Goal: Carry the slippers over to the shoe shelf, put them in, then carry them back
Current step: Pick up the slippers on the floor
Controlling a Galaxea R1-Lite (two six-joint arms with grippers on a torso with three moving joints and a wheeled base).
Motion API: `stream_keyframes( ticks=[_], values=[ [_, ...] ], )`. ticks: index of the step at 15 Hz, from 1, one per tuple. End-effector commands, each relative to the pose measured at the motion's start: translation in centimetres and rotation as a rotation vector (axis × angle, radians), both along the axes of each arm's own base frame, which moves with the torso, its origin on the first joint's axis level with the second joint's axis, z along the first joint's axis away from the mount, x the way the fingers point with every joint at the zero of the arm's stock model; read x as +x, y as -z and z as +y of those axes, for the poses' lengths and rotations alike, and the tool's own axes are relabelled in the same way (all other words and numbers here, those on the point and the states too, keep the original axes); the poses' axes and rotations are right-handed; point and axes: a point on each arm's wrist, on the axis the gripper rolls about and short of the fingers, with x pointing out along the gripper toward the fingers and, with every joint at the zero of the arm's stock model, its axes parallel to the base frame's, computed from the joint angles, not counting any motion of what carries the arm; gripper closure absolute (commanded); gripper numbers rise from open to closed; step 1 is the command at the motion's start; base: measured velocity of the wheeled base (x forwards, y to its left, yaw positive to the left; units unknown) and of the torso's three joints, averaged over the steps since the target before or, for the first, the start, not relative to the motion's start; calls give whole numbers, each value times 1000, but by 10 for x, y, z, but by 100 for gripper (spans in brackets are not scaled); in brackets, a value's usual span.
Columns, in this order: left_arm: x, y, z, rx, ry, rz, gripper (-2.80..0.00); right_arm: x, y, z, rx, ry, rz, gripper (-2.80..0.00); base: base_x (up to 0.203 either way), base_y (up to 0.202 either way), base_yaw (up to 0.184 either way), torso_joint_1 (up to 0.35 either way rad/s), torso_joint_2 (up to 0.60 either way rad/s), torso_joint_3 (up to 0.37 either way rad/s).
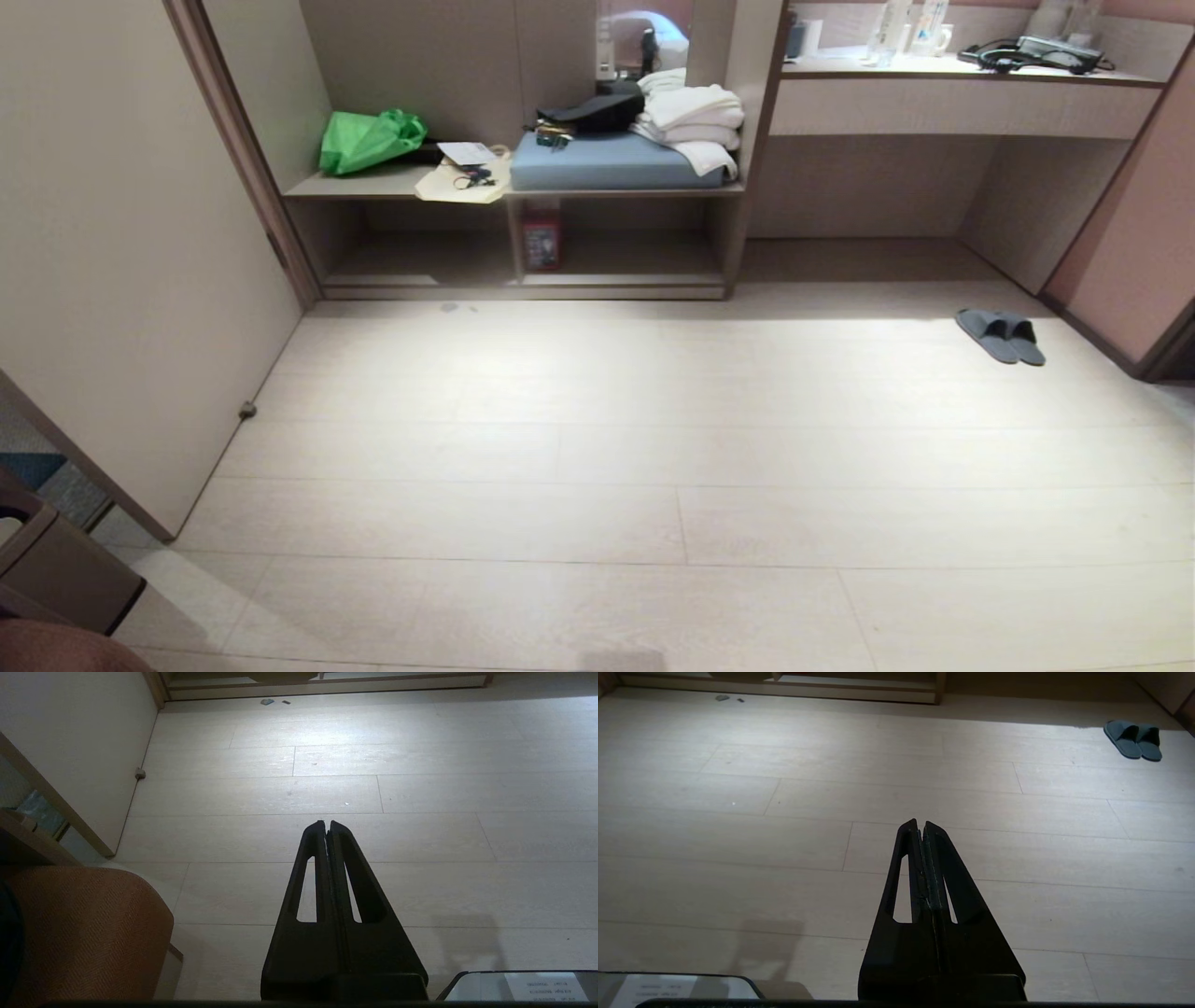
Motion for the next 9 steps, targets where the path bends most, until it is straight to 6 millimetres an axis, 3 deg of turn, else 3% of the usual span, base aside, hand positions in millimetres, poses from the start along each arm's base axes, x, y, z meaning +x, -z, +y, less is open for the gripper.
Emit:
stream_keyframes(
  ticks=[1,7,9],
  values=[
    [0,0,0,-2,-1,0,0,0,0,0,13,1,1,0,0,0,0,0,0,0],
    [0,0,0,7,0,1,0,0,0,0,4,-2,1,0,0,0,0,0,0,0],
    [0,0,0,7,0,1,0,0,0,0,5,-2,1,0,133,0,-1,0,0,5]
  ],
)
